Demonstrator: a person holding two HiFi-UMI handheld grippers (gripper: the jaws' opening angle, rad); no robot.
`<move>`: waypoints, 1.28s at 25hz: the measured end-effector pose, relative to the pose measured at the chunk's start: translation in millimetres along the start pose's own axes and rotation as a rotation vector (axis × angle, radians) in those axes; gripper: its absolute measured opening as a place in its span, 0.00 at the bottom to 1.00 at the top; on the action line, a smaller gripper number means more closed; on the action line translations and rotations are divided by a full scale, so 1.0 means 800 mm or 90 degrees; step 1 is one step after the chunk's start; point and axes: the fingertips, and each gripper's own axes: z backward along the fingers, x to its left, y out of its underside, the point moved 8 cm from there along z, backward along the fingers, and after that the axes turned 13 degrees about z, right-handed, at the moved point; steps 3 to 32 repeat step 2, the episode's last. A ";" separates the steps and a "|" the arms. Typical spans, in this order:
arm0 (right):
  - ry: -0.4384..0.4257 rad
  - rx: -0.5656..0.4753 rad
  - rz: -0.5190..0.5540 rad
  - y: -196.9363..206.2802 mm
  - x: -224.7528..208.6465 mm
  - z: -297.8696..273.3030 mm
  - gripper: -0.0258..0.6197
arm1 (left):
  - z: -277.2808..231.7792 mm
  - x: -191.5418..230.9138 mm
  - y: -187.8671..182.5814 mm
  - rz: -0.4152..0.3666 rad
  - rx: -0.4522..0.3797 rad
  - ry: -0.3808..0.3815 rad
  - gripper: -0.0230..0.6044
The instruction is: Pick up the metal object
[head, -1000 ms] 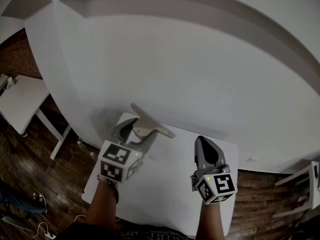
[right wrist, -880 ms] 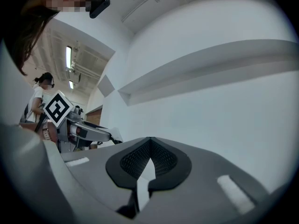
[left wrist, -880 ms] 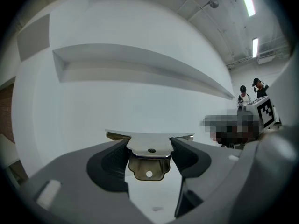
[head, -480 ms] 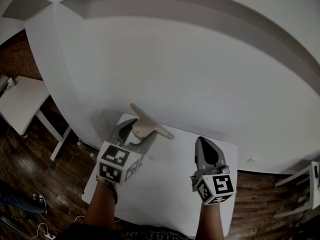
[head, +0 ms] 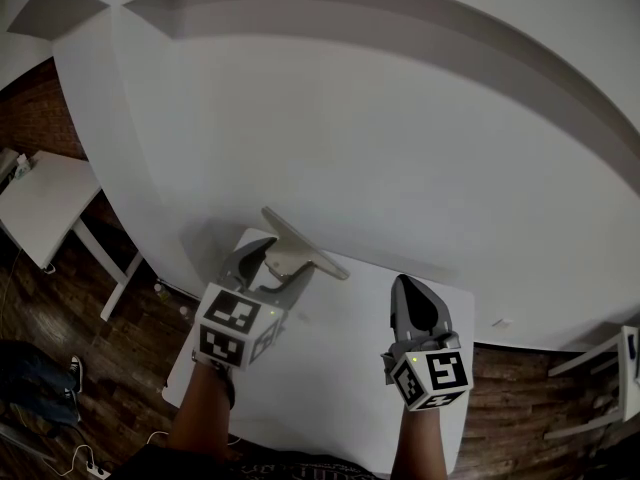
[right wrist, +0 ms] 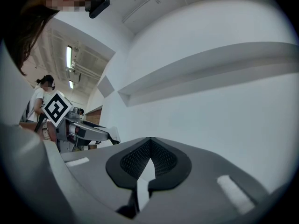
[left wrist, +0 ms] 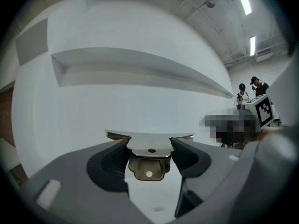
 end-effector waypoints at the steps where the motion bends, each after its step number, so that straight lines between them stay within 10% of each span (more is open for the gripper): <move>1: -0.001 -0.001 0.001 0.000 0.000 0.001 0.05 | 0.001 -0.001 0.000 -0.001 0.000 -0.001 0.49; 32: -0.002 -0.002 0.002 0.001 0.000 0.002 0.05 | 0.002 -0.001 0.001 -0.001 0.000 -0.002 0.49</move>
